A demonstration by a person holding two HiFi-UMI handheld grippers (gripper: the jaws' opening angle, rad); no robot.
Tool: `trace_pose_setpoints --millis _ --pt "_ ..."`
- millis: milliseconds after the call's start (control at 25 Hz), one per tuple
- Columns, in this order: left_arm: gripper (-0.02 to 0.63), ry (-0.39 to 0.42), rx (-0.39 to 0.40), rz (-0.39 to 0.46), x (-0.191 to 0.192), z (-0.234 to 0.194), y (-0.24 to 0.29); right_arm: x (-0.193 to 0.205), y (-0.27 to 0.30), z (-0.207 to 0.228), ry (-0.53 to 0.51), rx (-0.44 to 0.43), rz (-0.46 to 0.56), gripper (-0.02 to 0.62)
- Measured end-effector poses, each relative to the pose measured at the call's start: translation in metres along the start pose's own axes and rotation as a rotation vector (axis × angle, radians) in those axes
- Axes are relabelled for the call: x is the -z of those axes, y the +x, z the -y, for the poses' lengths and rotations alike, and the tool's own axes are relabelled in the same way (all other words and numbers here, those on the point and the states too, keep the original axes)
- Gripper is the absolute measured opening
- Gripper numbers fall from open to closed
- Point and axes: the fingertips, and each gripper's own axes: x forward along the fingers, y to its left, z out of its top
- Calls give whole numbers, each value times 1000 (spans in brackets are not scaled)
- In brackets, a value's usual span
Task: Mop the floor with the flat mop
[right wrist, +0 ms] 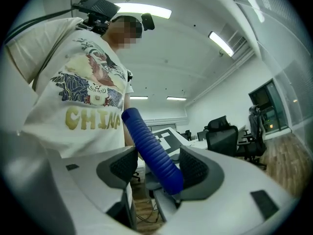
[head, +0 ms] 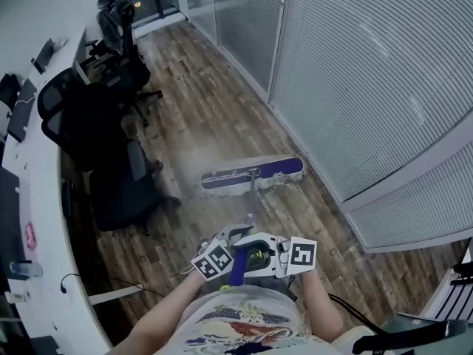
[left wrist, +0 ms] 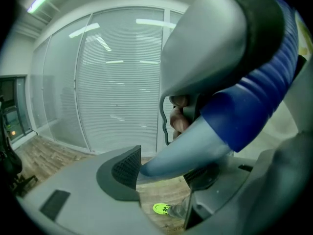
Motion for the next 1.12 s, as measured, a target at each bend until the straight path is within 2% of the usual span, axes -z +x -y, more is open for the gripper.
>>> trace_pose_setpoints --millis 360,480,640,880,1120 --pt "219 9 -13 -41 -50 -109 78 -23 -86 114 3 -28 30 252" --pt "219 17 -18 -55 -55 -133 95 -22 -103 138 -6 -34 38 252" --pt "219 28 -29 -61 -55 -153 113 -14 -118 160 31 -23 14 255" --pt "219 22 -41 -77 -48 -160 111 -10 -114 165 84 9 -3 259" --pt "219 15 -58 -82 -38 -129 93 -7 -97 131 91 -8 -38 259"
